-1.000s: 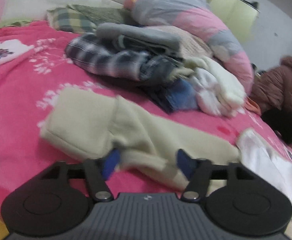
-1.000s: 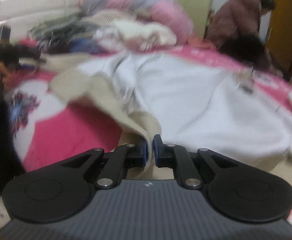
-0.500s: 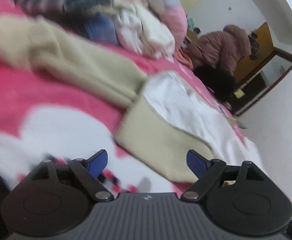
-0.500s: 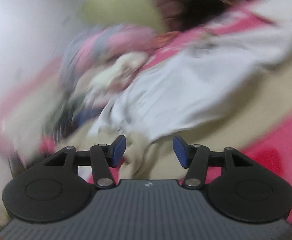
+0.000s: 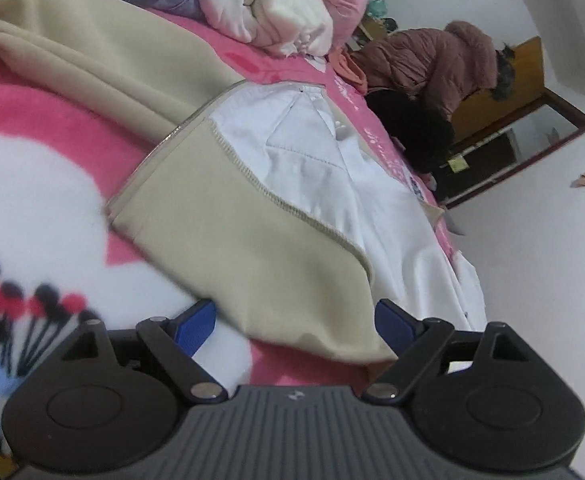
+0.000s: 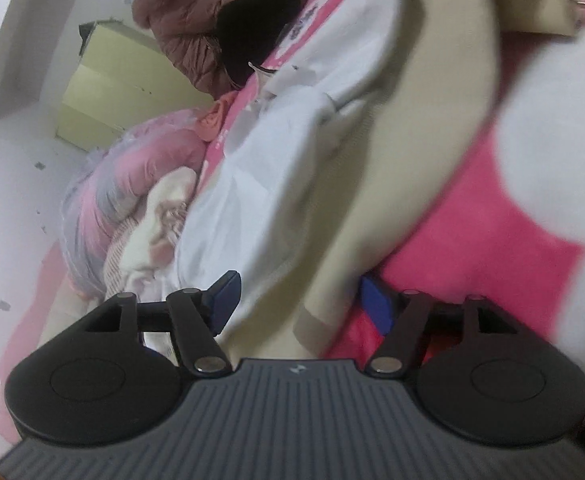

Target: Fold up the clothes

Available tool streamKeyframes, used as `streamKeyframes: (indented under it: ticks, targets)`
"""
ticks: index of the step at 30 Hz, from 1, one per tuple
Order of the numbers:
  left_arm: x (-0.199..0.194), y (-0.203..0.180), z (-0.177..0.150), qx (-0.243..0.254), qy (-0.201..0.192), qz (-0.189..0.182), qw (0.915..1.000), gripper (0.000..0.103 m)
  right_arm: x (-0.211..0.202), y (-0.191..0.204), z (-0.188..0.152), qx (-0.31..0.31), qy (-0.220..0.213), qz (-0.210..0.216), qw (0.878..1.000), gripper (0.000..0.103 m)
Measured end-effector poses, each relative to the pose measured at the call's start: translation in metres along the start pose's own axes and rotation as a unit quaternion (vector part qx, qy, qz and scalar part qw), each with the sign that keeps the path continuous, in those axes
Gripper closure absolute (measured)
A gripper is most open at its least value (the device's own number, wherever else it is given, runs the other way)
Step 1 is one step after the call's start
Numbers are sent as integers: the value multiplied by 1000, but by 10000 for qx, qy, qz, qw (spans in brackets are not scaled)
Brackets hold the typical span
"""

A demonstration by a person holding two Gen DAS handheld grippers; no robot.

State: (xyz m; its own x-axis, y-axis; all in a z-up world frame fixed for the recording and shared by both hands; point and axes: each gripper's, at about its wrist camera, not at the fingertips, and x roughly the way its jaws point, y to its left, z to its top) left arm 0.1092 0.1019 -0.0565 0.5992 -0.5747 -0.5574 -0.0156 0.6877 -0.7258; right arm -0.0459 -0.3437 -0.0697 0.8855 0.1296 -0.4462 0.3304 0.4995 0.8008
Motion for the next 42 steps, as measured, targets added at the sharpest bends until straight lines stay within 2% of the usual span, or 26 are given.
streamKeyframes:
  ticks: [4, 6, 8, 9, 10, 11, 13, 15, 19, 21, 25, 27, 29, 32, 34, 36, 38, 39, 40, 41, 42]
  targets:
    - [10, 7, 14, -524, 10, 57, 9986, 15, 25, 11, 14, 17, -68, -29, 10000, 37]
    - [14, 8, 19, -720, -43, 133, 9973, 19, 37, 17, 20, 26, -102, -44, 9999, 39]
    - [17, 4, 19, -715, -157, 375, 9966, 35, 48, 21, 25, 35, -156, -156, 9998, 45]
    - [18, 3, 19, -667, -220, 501, 9963, 41, 53, 23, 25, -48, -208, -264, 9994, 54]
    - [19, 1, 18, -592, -286, 645, 9958, 56, 57, 25, 25, -132, -260, -371, 9989, 78]
    - [18, 0, 16, -520, -342, 809, 9948, 74, 60, 27, 25, -206, -313, -460, 9982, 88]
    - [15, 1, 15, -422, -393, 1002, 9933, 91, 56, 28, 27, -250, -434, -429, 9978, 95]
    - [2, 6, 15, -458, -493, 924, 9934, 96, 40, 39, 34, -577, -748, -417, 9947, 96]
    - [-31, 3, 14, -304, -777, 782, 9934, 97, -20, 73, 57, -1558, -1543, -514, 9743, 97]
    - [-42, 4, 10, -250, -819, 761, 9934, 97, -40, 77, 67, -1800, -1691, -727, 9663, 97]
    - [-45, 10, 0, -186, -638, 850, 9942, 97, -32, 46, 73, -1757, -1423, -1456, 9632, 97]
    - [-49, 10, -3, -186, -620, 852, 9943, 97, -25, 28, 73, -1490, -1270, -1689, 9660, 97]
    - [-54, 9, -5, -144, -652, 818, 9944, 97, -36, 30, 73, -1388, -1410, -1518, 9684, 97]
    - [-54, 12, -7, -90, -641, 842, 9943, 97, -50, 52, 72, -1686, -1623, -1393, 9622, 97]
    - [-53, 13, -9, -55, -634, 858, 9943, 97, -39, 49, 76, -1736, -1510, -1563, 9605, 95]
    - [-48, 19, -10, -104, -517, 867, 9948, 96, -24, 29, 77, -1575, -1168, -1787, 9642, 93]
    - [-47, 23, -9, -113, -437, 879, 9951, 86, -21, 5, 74, -1202, -860, -1810, 9723, 89]
    - [-48, 26, -8, -126, -460, 865, 9951, 81, -28, 1, 69, -1112, -869, -1659, 9760, 84]
    - [-49, 28, -7, -145, -509, 841, 9950, 71, -37, 1, 63, -1113, -923, -1550, 9773, 75]
    - [-51, 30, -6, -164, -559, 818, 9949, 61, -46, 3, 55, -1179, -982, -1542, 9761, 71]
    - [-52, 32, -4, -182, -609, 794, 9948, 57, -54, 6, 49, -1256, -1021, -1550, 9746, 65]
